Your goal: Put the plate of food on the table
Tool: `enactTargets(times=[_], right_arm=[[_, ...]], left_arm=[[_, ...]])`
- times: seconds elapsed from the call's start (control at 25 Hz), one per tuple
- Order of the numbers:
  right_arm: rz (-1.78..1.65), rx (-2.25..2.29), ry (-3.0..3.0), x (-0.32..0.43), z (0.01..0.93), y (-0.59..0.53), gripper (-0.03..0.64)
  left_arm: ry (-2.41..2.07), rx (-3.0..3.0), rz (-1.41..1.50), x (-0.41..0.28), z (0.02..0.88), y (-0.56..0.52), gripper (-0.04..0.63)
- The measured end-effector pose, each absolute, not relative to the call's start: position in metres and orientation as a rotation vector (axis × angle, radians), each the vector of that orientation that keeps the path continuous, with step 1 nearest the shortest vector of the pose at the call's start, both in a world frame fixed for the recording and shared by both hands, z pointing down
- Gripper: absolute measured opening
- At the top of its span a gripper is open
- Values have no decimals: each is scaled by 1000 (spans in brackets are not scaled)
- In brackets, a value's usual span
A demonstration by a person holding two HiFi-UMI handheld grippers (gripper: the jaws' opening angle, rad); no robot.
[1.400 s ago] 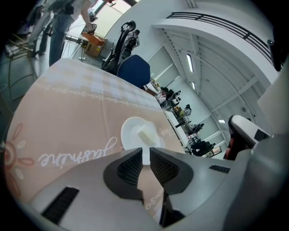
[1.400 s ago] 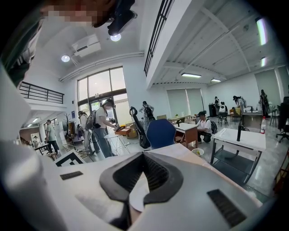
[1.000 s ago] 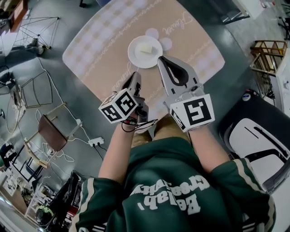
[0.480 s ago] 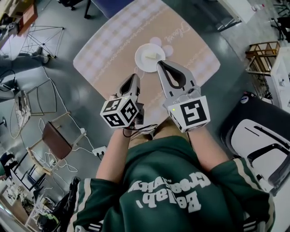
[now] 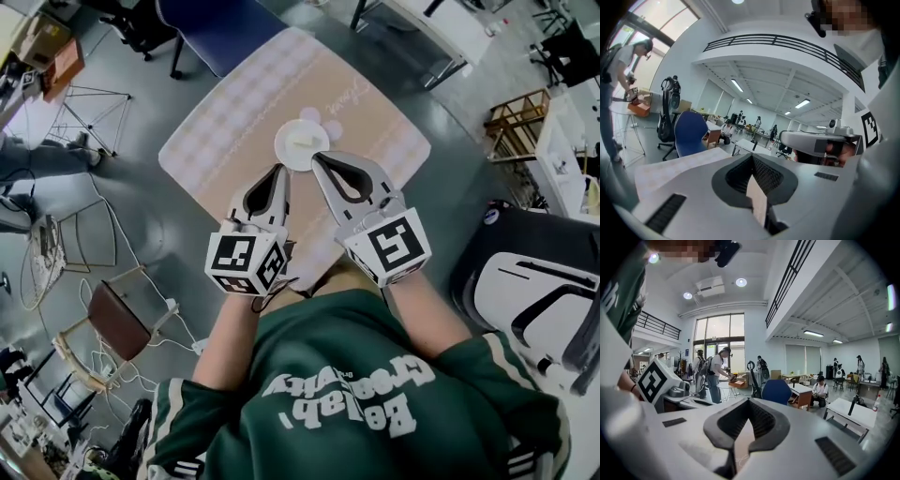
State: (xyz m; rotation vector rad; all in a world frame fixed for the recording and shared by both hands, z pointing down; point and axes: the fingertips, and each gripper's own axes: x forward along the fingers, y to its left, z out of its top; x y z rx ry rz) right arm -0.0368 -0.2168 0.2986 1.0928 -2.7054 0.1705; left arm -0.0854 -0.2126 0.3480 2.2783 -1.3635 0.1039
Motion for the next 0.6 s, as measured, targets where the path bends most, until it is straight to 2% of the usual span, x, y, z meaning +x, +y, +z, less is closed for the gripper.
enactTargets(times=[0.28,0.6], right_arm=[[102,1123,-2711,-45,266,-201,15],[40,1111,-2768,-60,225,-177,15]], left_arm=[[-1378,2443,66,-91,282,-196,9],[-1473,2636,183,-110,237,-170,9]])
